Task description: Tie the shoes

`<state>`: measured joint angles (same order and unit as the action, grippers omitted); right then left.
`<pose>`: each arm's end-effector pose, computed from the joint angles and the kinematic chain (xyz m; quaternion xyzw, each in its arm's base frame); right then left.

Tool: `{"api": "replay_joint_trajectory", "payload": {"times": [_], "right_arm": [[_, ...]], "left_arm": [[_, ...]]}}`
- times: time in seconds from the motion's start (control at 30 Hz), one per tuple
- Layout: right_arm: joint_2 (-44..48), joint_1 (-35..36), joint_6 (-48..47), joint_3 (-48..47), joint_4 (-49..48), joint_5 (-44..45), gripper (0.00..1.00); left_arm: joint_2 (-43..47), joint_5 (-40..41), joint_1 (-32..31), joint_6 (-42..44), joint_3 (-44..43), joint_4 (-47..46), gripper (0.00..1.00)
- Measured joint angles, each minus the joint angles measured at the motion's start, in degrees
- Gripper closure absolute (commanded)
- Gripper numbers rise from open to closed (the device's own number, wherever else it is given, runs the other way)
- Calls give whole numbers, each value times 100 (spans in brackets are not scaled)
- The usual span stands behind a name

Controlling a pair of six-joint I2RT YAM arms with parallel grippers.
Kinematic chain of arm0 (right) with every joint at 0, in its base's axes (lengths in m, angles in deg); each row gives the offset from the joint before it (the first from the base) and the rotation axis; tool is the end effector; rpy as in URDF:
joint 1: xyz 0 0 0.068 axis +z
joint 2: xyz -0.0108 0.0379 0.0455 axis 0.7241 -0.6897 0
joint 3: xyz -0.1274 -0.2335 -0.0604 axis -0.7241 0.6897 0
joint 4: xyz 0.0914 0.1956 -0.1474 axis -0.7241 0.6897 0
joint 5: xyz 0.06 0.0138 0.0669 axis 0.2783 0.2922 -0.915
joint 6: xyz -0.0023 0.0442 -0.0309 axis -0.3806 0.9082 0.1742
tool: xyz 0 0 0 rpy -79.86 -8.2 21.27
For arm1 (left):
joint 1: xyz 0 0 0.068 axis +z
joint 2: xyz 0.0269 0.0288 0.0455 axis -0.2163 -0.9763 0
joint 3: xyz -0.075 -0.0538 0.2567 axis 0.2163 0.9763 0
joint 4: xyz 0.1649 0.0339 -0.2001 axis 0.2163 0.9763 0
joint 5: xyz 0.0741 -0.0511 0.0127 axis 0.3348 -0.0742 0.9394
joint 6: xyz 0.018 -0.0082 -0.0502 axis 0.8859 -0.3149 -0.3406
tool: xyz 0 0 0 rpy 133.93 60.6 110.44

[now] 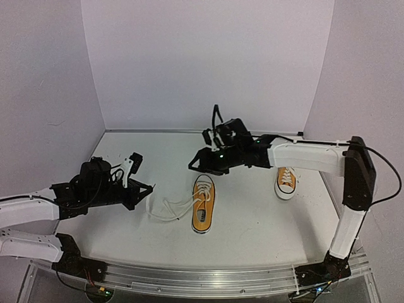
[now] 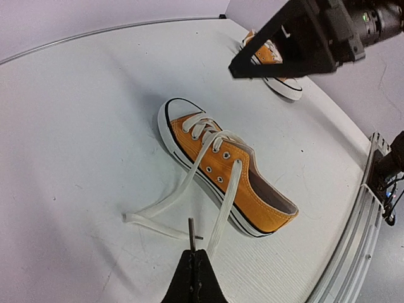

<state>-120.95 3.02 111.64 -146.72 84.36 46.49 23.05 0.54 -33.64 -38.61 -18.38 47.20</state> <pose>0.2762 0.3392 0.2595 -0.1814 0.8594 0.4097 0.2462 0.1422 -0.1532 0.2296 0.2606 0.8054 -0.3052 0.4362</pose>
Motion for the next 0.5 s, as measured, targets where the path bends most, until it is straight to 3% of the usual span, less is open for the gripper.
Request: {"api": "replay_joint_trajectory", "payload": {"times": [0.17, 0.5], "right_arm": [[311, -590, -278, 435, 31, -37, 60], [-720, -491, -783, 421, 460, -595, 63]], "left_arm": [[-479, -49, -6, 528, -211, -283, 100], [-1051, -255, -6, 1211, -549, -757, 100]]}}
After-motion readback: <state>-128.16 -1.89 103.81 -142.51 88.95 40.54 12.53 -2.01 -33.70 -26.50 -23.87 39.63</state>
